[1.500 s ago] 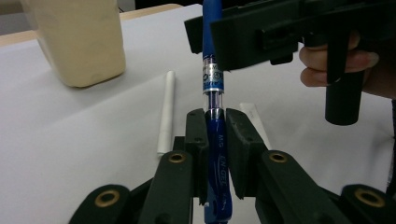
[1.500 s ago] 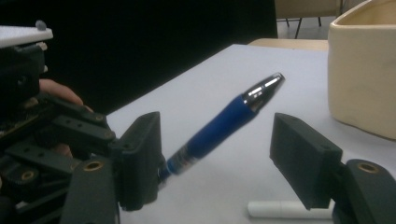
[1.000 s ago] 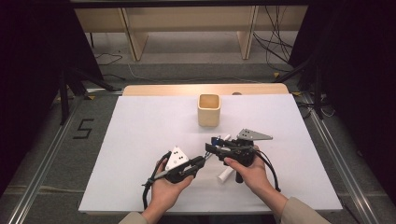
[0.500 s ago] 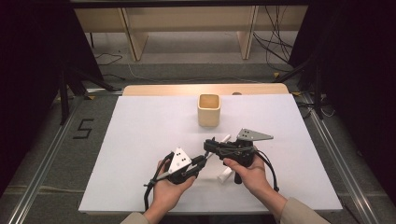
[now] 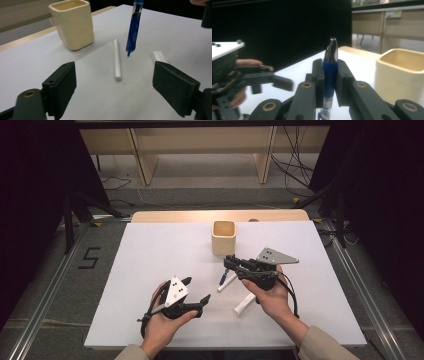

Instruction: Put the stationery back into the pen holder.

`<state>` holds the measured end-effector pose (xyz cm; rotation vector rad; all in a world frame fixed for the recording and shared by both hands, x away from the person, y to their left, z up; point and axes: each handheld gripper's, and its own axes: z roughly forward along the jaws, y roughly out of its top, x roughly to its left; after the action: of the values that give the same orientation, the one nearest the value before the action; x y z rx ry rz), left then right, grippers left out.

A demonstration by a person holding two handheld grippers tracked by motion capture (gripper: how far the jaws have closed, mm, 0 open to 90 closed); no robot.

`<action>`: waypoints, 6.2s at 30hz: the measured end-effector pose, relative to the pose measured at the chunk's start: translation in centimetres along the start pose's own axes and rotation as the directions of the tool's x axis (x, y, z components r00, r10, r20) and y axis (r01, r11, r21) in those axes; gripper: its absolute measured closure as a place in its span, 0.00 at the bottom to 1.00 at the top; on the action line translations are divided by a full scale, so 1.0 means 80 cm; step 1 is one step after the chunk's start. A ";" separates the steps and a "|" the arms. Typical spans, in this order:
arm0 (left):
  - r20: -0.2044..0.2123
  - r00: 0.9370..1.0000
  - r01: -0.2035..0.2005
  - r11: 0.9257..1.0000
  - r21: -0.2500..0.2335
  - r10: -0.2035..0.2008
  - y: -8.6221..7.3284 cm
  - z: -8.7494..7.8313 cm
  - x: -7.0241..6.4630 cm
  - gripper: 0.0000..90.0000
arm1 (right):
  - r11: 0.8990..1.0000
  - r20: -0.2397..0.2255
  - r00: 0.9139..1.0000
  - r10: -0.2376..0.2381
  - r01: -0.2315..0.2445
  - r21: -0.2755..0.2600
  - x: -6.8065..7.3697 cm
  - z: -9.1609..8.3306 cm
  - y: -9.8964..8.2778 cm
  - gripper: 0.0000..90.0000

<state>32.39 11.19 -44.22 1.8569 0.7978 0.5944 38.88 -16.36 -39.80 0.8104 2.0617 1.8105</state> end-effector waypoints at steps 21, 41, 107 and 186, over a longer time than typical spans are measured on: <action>-0.100 0.995 0.010 1.000 0.026 -0.007 -0.039 -0.035 0.030 0.19 | 0.993 0.158 0.981 -0.109 0.114 -0.024 -0.041 0.023 0.056 0.89; -0.091 0.996 0.000 0.999 0.043 0.003 -0.042 -0.030 0.029 0.19 | 0.990 0.277 0.952 -0.132 0.142 -0.019 -0.085 0.061 0.101 0.89; -0.067 0.998 -0.007 0.998 0.061 0.011 -0.045 -0.020 0.020 0.22 | 0.987 0.352 0.925 -0.146 0.113 0.112 -0.125 0.111 0.059 0.89; -0.053 0.998 -0.023 0.997 0.080 0.028 -0.046 -0.016 0.016 0.22 | 0.974 0.339 0.932 -0.131 0.058 0.218 -0.127 0.127 0.005 0.84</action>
<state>31.38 14.03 -47.04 1.9325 0.8450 0.6395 52.70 -13.90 -42.76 0.9877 2.0271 1.3030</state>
